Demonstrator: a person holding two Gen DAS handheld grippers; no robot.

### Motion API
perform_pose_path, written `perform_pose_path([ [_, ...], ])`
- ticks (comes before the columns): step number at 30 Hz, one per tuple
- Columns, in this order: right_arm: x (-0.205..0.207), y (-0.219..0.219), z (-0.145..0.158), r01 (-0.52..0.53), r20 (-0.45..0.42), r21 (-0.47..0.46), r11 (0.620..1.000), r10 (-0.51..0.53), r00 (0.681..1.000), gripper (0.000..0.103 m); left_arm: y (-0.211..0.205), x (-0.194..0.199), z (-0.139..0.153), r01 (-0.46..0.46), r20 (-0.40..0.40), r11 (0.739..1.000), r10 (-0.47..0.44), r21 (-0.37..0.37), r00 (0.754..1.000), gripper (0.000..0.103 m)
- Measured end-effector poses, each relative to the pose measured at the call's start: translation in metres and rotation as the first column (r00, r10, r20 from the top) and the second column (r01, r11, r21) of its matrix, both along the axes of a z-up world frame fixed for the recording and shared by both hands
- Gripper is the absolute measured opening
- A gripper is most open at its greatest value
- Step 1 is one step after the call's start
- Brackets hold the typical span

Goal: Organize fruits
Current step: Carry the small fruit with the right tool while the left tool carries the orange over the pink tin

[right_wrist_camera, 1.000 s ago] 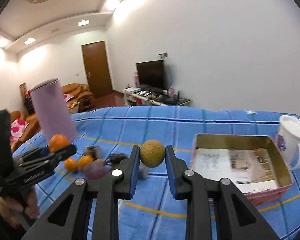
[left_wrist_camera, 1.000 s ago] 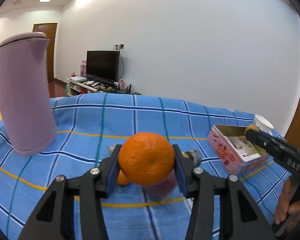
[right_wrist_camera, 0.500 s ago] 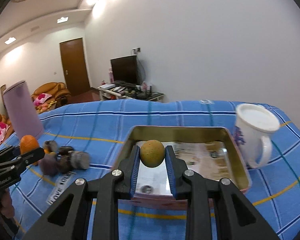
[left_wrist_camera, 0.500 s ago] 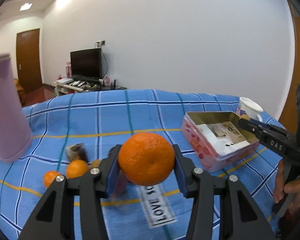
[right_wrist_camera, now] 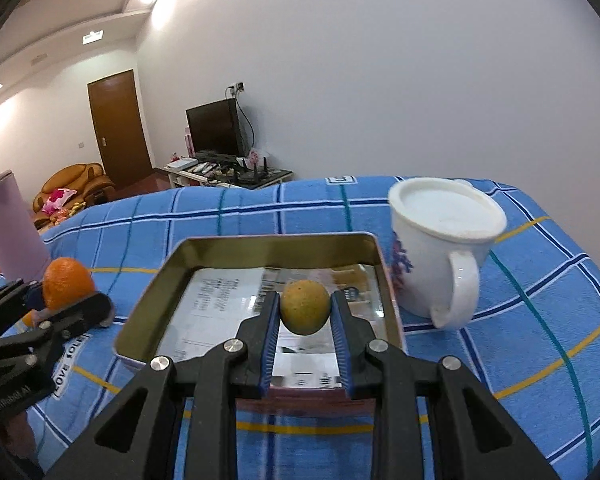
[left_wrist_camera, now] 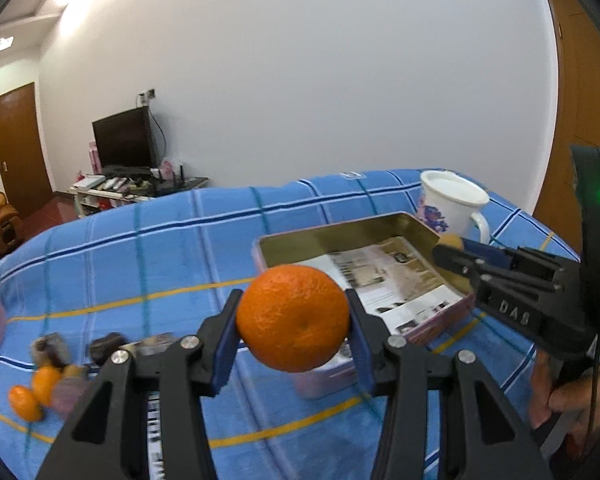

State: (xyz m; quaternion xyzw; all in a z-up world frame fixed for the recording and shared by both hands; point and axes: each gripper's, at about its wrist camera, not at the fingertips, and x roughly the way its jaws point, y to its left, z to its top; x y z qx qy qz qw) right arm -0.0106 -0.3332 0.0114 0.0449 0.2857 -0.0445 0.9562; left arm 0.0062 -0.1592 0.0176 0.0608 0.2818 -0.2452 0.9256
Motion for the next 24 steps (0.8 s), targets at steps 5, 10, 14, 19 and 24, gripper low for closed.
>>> perform_pose_path([
  [5, 0.004, -0.012, -0.006, -0.003, -0.037, 0.036, 0.999, 0.004, 0.999, 0.027, -0.033, 0.008, -0.009, 0.010, -0.031, 1.000, -0.010, 0.014, 0.999, 0.050],
  [10, 0.008, -0.011, -0.010, -0.001, -0.070, 0.030, 1.000, 0.003, 0.998, 0.027, -0.054, 0.017, -0.020, 0.010, -0.069, 0.999, -0.007, 0.033, 0.998, 0.050],
  [14, 0.014, -0.007, -0.016, -0.006, -0.108, 0.024, 1.000, 0.009, 0.994, 0.027, -0.058, 0.021, -0.026, 0.007, -0.089, 0.999, -0.003, 0.046, 0.996, 0.050],
  [19, 0.017, -0.005, -0.021, -0.010, -0.127, 0.017, 1.000, 0.012, 0.992, 0.027, -0.058, 0.028, -0.031, -0.014, -0.115, 0.998, 0.021, 0.057, 0.993, 0.050],
  [24, 0.018, -0.005, -0.023, -0.008, -0.130, 0.017, 1.000, 0.010, 0.991, 0.027, -0.064, 0.026, -0.036, -0.003, -0.112, 0.997, 0.013, 0.083, 0.994, 0.050],
])
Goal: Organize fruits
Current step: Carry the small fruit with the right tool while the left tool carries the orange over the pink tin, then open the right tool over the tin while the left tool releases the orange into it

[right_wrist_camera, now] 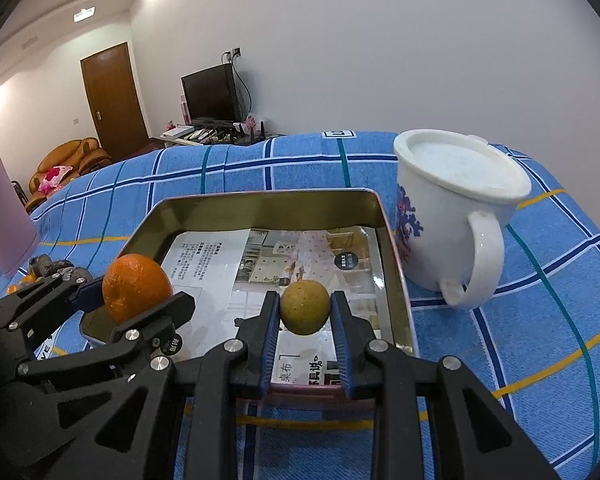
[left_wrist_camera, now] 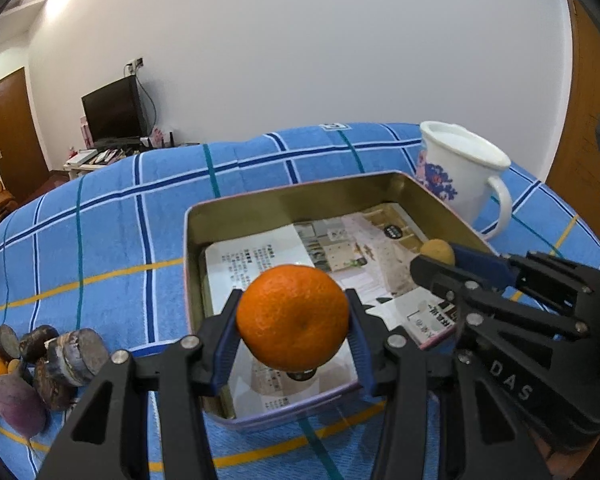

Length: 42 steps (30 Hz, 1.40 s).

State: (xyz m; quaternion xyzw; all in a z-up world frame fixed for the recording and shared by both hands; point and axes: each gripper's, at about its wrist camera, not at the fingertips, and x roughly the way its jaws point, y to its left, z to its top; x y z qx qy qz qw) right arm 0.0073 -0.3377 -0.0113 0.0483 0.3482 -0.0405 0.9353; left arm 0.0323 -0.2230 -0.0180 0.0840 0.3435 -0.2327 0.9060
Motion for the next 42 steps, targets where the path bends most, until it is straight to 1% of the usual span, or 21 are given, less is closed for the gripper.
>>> perform_pose_path([
  [4, 0.001, -0.001, 0.000, 0.000, -0.002, 0.015, 1.000, 0.000, 1.000, 0.028, 0.003, 0.001, 0.001, -0.009, -0.005, 1.000, 0.009, -0.003, 1.000, 0.052],
  [7, 0.001, -0.004, 0.000, -0.005, 0.002, 0.047, 0.999, 0.005, 1.000, 0.028, 0.005, 0.000, 0.002, -0.033, 0.015, 0.999, 0.032, 0.008, 0.999, 0.054],
  [9, 0.000, -0.006, 0.001, -0.004, 0.006, 0.073, 0.997, 0.003, 1.000, 0.028, 0.007, -0.001, 0.004, -0.048, 0.036, 0.999, 0.048, 0.006, 0.998, 0.063],
  [12, -0.001, -0.016, 0.002, -0.005, 0.016, 0.151, 0.989, 0.002, 1.000, 0.028, 0.011, -0.005, 0.008, -0.062, 0.066, 0.998, 0.063, -0.010, 0.996, 0.071],
  [13, -0.001, -0.019, 0.003, -0.004, 0.018, 0.169, 0.986, 0.001, 1.000, 0.028, 0.012, -0.008, 0.011, -0.071, 0.085, 0.997, 0.071, -0.008, 0.994, 0.073],
  [15, -0.002, -0.023, 0.003, 0.000, 0.023, 0.197, 0.980, -0.005, 1.000, 0.028, 0.013, -0.011, 0.014, -0.090, 0.117, 0.996, 0.089, 0.001, 0.989, 0.082],
  [16, -0.002, -0.024, 0.004, -0.002, 0.029, 0.214, 0.977, -0.004, 1.000, 0.028, 0.014, -0.014, 0.016, -0.098, 0.137, 0.995, 0.097, 0.004, 0.986, 0.084],
  [17, -0.003, -0.025, 0.004, -0.009, 0.039, 0.233, 0.972, 0.000, 0.999, 0.029, 0.015, -0.016, 0.018, -0.102, 0.158, 0.995, 0.099, 0.006, 0.982, 0.092],
  [18, -0.003, -0.027, 0.004, -0.020, 0.051, 0.258, 0.966, 0.008, 0.999, 0.040, 0.016, -0.019, 0.020, -0.095, 0.171, 0.995, 0.092, 0.006, 0.981, 0.103],
  [19, -0.005, -0.026, 0.004, -0.034, 0.063, 0.281, 0.959, 0.017, 0.998, 0.059, 0.016, -0.022, 0.022, -0.085, 0.191, 0.996, 0.084, 0.001, 0.978, 0.103],
  [21, -0.009, -0.023, 0.007, -0.052, 0.102, 0.283, 0.958, 0.024, 0.995, 0.072, 0.015, -0.030, 0.025, -0.077, 0.231, 0.997, 0.073, 0.009, 0.970, 0.103],
  [23, -0.014, -0.019, 0.014, -0.053, 0.137, 0.233, 0.971, 0.021, 0.990, 0.072, 0.013, -0.038, 0.029, -0.068, 0.275, 0.997, 0.056, 0.033, 0.960, 0.103],
  [25, -0.021, -0.017, 0.022, -0.028, 0.189, 0.191, 0.981, -0.009, 0.982, 0.072, 0.012, -0.042, 0.031, -0.081, 0.310, 0.996, 0.062, 0.048, 0.949, 0.103],
  [27, -0.030, -0.023, 0.028, 0.004, 0.245, 0.192, 0.981, -0.052, 0.968, 0.072, 0.015, -0.042, 0.032, -0.087, 0.312, 0.995, 0.070, 0.043, 0.947, 0.103],
  [29, -0.038, -0.034, 0.033, 0.058, 0.302, 0.212, 0.976, -0.121, 0.946, 0.072, 0.020, -0.038, 0.032, -0.097, 0.291, 0.995, 0.085, 0.027, 0.953, 0.103],
  [31, -0.045, -0.044, 0.035, 0.116, 0.342, 0.230, 0.966, -0.192, 0.920, 0.072, 0.027, -0.035, 0.032, -0.125, 0.282, 0.992, 0.115, 0.019, 0.953, 0.103],
  [33, -0.047, -0.050, 0.033, 0.150, 0.352, 0.241, 0.959, -0.231, 0.907, 0.072, 0.033, -0.033, 0.033, -0.158, 0.288, 0.987, 0.146, 0.018, 0.946, 0.103],
  [34, -0.048, -0.050, 0.033, 0.158, 0.352, 0.241, 0.957, -0.238, 0.905, 0.072, 0.038, -0.032, 0.033, -0.185, 0.297, 0.983, 0.171, 0.020, 0.940, 0.103],
  [36, -0.047, -0.049, 0.031, 0.174, 0.349, 0.224, 0.959, -0.246, 0.904, 0.072, 0.044, -0.031, 0.032, -0.206, 0.303, 0.978, 0.190, 0.019, 0.934, 0.103],
  [39, -0.047, -0.041, 0.031, 0.192, 0.362, 0.164, 0.968, -0.240, 0.901, 0.072, 0.056, -0.030, 0.029, -0.249, 0.312, 0.968, 0.227, 0.031, 0.922, 0.103],
  [42, -0.047, -0.029, 0.034, 0.202, 0.377, 0.100, 0.974, -0.225, 0.898, 0.072, 0.066, -0.028, 0.025, -0.260, 0.291, 0.965, 0.240, 0.032, 0.926, 0.103],
])
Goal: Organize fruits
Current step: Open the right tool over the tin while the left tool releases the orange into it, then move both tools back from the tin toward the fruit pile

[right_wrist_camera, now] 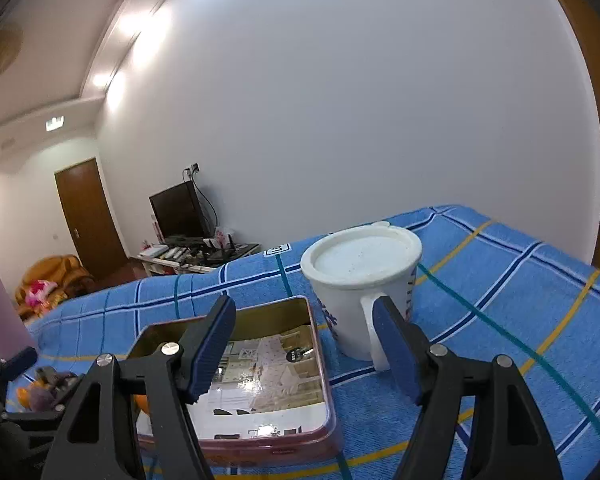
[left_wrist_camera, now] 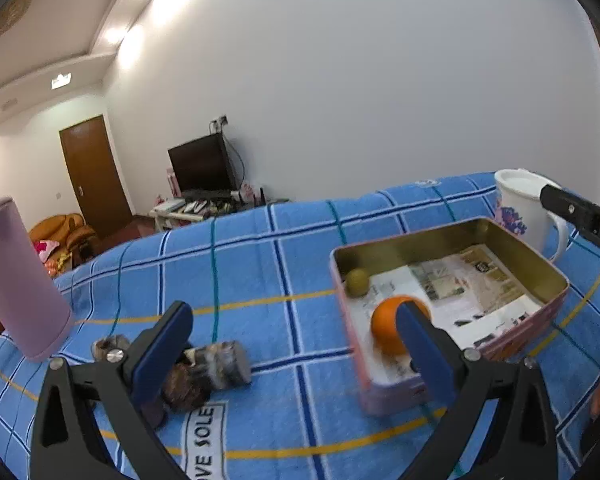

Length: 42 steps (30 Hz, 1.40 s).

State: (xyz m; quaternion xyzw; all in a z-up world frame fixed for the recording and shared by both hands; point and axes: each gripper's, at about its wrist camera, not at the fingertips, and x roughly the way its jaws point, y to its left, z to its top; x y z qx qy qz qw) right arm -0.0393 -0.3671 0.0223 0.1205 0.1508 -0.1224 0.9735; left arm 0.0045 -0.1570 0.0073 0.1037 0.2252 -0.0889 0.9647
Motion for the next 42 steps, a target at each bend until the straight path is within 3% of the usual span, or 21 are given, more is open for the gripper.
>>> perform_pose_path([
  [5, -0.009, 0.002, 0.001, 0.038, 0.015, -0.027, 0.999, -0.037, 0.999, 0.072, 0.022, -0.002, -0.002, -0.025, -0.017, 1.000, 0.025, -0.012, 1.000, 0.103],
  [18, -0.010, 0.024, -0.005, 0.043, -0.044, 0.021, 0.999, -0.042, 0.998, 0.072, 0.075, -0.002, -0.009, -0.090, -0.047, 0.996, 0.090, -0.005, 0.995, 0.103],
  [29, -0.004, 0.083, -0.007, -0.058, -0.106, -0.033, 0.998, 0.055, 0.993, 0.072, 0.105, 0.003, -0.011, -0.109, -0.070, 0.994, 0.109, 0.011, 0.992, 0.103],
  [42, 0.015, 0.162, -0.013, -0.182, -0.141, -0.010, 0.983, 0.179, 0.974, 0.072, 0.154, 0.017, -0.015, -0.138, -0.092, 0.990, 0.140, 0.026, 0.986, 0.103],
])
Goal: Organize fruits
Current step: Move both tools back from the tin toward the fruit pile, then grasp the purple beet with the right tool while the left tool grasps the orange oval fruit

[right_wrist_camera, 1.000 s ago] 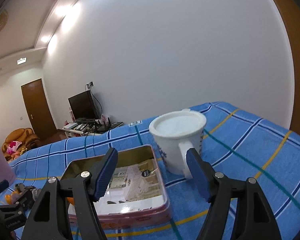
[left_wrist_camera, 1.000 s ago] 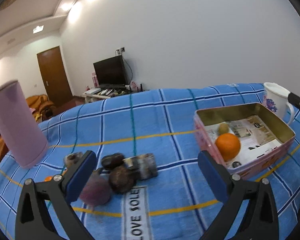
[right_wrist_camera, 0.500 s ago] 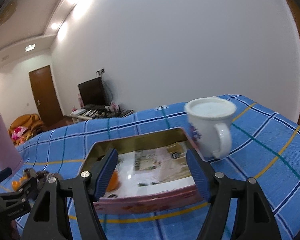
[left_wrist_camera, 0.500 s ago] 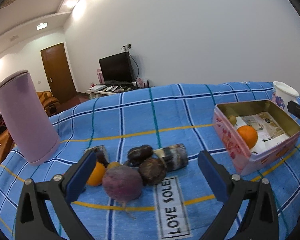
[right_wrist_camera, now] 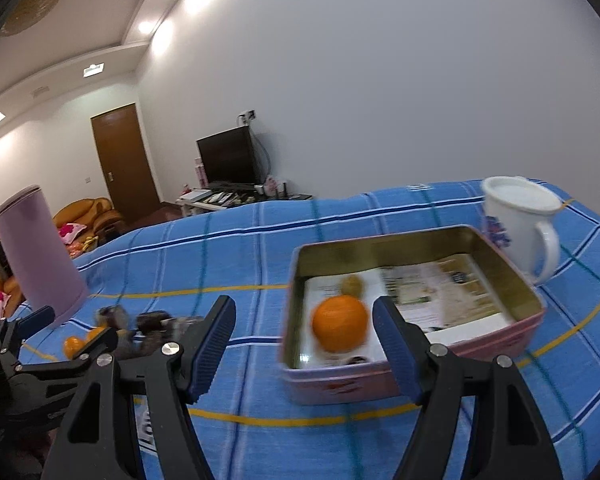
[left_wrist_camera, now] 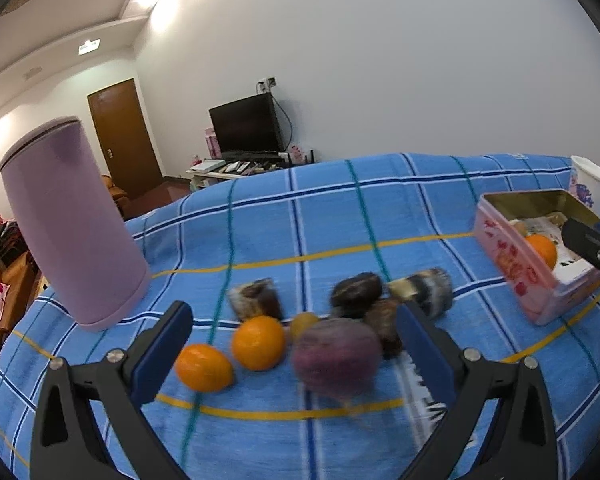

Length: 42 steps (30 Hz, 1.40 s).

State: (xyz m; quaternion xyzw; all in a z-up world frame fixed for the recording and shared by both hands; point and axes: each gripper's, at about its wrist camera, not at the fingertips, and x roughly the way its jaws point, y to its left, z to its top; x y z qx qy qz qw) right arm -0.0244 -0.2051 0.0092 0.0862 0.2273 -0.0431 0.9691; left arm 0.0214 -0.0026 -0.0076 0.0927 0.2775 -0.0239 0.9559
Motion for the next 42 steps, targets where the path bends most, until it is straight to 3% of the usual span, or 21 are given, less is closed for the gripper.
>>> perform_pose_path([
  [10, 0.010, 0.050, -0.003, -0.071, -0.020, -0.006, 0.997, 0.071, 0.997, 0.072, 0.051, 0.014, -0.001, -0.039, -0.016, 0.998, 0.039, -0.041, 0.999, 0.103],
  [13, 0.014, 0.069, -0.004, -0.099, -0.033, -0.046, 0.994, 0.097, 0.995, 0.072, 0.074, 0.021, -0.003, -0.077, -0.055, 0.994, 0.073, -0.082, 0.996, 0.103],
  [15, 0.017, 0.081, -0.005, -0.124, -0.048, -0.064, 0.990, 0.121, 0.991, 0.072, 0.087, 0.029, -0.001, -0.107, -0.084, 0.992, 0.102, -0.068, 0.991, 0.103],
  [21, 0.031, 0.120, -0.014, -0.251, -0.129, -0.042, 0.967, 0.244, 0.961, 0.072, 0.130, 0.036, 0.012, -0.194, -0.075, 0.978, 0.189, -0.081, 0.979, 0.103],
  [26, 0.046, 0.151, -0.026, -0.339, -0.201, -0.013, 0.941, 0.330, 0.922, 0.072, 0.164, 0.039, 0.011, -0.249, -0.128, 0.954, 0.229, -0.167, 0.965, 0.103],
  [29, 0.060, 0.170, -0.033, -0.365, -0.262, -0.038, 0.930, 0.343, 0.902, 0.070, 0.161, 0.038, 0.011, -0.224, -0.135, 0.961, 0.204, -0.162, 0.970, 0.103],
  [31, 0.070, 0.179, -0.040, -0.378, -0.312, -0.047, 0.925, 0.346, 0.885, 0.059, 0.152, 0.037, 0.010, -0.194, -0.132, 0.972, 0.177, -0.129, 0.975, 0.103],
  [35, 0.079, 0.197, -0.043, -0.389, -0.347, -0.131, 0.912, 0.326, 0.879, 0.059, 0.139, 0.037, 0.008, -0.144, -0.135, 0.987, 0.133, -0.073, 0.982, 0.103],
  [39, 0.081, 0.201, -0.044, -0.404, -0.367, -0.177, 0.898, 0.320, 0.873, 0.059, 0.135, 0.038, 0.007, -0.086, -0.166, 0.992, 0.070, -0.090, 0.984, 0.103],
  [42, 0.080, 0.213, -0.047, -0.431, -0.396, -0.270, 0.861, 0.309, 0.865, 0.056, 0.124, 0.037, 0.002, -0.019, -0.195, 0.997, 0.004, -0.077, 0.981, 0.103],
])
